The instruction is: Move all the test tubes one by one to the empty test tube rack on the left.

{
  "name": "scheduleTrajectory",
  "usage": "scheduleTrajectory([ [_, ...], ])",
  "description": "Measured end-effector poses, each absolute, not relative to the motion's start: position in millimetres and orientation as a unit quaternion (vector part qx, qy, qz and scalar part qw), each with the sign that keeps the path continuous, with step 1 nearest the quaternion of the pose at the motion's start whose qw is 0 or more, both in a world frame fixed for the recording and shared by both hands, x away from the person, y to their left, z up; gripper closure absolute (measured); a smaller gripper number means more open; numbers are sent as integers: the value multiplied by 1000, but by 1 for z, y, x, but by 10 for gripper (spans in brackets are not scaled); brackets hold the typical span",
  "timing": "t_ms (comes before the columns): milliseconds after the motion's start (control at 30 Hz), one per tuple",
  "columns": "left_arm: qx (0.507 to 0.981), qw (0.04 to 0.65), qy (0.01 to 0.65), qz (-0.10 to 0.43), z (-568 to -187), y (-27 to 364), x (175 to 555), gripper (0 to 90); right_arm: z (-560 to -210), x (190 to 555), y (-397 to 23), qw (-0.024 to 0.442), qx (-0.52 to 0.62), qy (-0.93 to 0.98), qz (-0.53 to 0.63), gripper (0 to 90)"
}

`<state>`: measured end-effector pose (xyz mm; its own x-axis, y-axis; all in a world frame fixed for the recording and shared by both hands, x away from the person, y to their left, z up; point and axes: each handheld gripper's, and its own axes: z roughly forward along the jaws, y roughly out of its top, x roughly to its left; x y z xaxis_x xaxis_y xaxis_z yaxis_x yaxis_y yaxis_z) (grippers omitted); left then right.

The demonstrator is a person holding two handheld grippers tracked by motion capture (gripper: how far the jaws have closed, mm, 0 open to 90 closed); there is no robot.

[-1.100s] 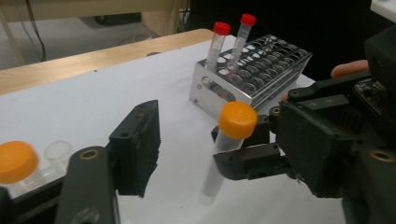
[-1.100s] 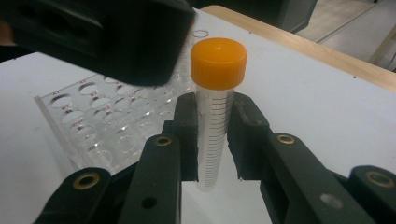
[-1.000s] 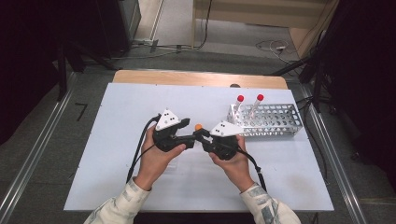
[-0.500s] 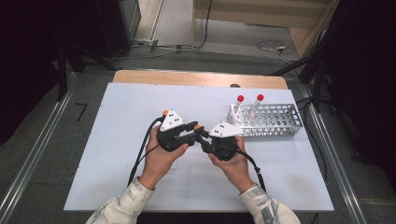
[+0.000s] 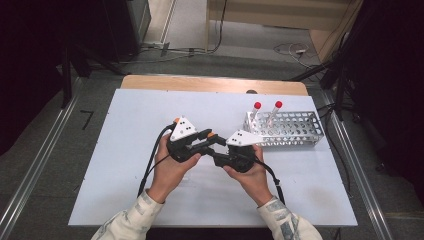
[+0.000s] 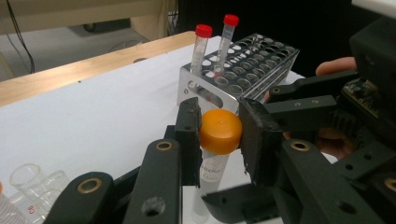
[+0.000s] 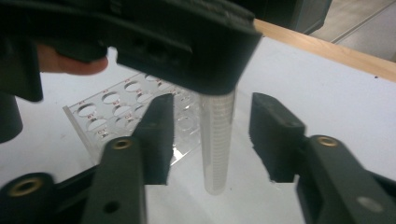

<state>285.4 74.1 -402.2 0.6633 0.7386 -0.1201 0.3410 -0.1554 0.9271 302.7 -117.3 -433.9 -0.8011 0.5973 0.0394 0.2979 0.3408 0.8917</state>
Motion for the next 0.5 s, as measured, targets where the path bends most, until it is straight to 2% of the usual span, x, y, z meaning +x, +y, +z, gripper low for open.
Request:
scheduleTrajectory([
  [233, 727, 544, 374, 190, -392, 87, 286, 713, -435, 304, -120, 140, 284, 801, 509, 310],
  [500, 712, 553, 387, 196, -381, 108, 287, 714, -436, 306, -127, 139, 289, 798, 511, 305],
])
